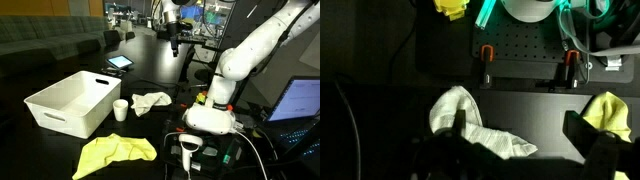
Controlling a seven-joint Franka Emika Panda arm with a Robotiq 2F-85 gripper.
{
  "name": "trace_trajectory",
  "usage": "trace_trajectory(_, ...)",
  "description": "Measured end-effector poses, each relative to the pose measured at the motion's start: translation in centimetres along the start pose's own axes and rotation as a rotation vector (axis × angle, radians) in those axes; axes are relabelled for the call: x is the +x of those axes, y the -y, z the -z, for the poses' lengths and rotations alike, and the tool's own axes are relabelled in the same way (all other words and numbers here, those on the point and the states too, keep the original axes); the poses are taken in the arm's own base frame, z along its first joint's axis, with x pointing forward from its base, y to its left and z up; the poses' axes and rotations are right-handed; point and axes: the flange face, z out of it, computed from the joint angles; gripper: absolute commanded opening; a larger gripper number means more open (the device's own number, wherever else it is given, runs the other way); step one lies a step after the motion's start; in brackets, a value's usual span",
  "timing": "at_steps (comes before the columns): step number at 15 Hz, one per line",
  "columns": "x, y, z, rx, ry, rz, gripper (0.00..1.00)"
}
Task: Pick up the two cloths and put them in the box, then pick up the seal tape and marker and put them in the cup
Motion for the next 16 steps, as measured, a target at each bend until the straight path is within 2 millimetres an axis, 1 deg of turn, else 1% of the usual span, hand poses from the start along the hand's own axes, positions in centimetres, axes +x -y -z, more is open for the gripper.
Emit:
trace_trajectory(6,0.0,0.0,0.4,-0.002,-0.009,-0.001,1.0)
trace_trajectory(9,0.2,0.0,-0.3,0.001,0.006,-0.001,1.0)
trace_trajectory(12,1.7,0.2,-2.0,-0.004,0.007,0.0,1.0)
trace_trajectory(16,5.2,1.8,-5.7,-0.023,0.012,0.021,1.0)
